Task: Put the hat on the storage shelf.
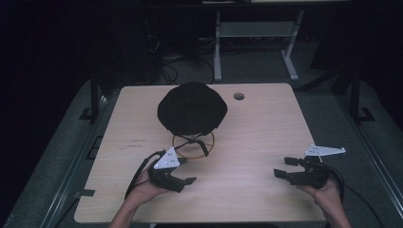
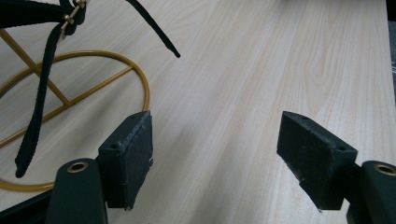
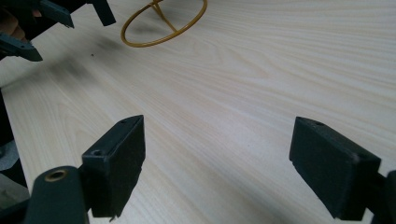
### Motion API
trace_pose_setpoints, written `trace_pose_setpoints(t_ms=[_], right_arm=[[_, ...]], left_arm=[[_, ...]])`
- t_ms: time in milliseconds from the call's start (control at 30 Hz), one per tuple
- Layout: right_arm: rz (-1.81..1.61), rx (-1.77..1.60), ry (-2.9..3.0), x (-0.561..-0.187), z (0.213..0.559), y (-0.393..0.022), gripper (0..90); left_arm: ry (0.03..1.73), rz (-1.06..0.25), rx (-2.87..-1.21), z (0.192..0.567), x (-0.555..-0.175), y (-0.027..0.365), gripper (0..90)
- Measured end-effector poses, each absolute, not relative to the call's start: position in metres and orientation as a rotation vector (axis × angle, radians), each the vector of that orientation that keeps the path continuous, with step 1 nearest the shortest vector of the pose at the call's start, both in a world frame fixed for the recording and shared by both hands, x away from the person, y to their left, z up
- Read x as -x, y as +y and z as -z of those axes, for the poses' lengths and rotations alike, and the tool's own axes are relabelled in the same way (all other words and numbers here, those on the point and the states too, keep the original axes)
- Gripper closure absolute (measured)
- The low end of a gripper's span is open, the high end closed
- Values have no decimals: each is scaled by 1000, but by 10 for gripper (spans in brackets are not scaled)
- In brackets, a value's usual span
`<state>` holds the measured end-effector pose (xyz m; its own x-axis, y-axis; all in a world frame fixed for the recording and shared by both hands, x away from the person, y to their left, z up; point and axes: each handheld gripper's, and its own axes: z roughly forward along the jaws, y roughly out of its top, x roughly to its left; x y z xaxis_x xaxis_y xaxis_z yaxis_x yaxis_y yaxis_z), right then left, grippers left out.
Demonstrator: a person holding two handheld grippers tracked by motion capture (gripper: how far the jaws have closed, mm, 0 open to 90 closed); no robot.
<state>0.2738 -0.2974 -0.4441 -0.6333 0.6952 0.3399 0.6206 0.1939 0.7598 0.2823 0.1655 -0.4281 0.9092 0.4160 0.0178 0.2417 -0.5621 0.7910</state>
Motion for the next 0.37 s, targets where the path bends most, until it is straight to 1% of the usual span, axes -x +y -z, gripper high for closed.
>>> trace_pose_setpoints(t_ms=[200, 367], right_arm=[[-1447, -1308, 2340, -262, 451, -299, 173], [-1380, -1278, 2327, -246, 457, -300, 162]], left_arm=[[469, -249, -2195, 429, -283, 165, 265], [469, -240, -2197, 429, -283, 163, 265]])
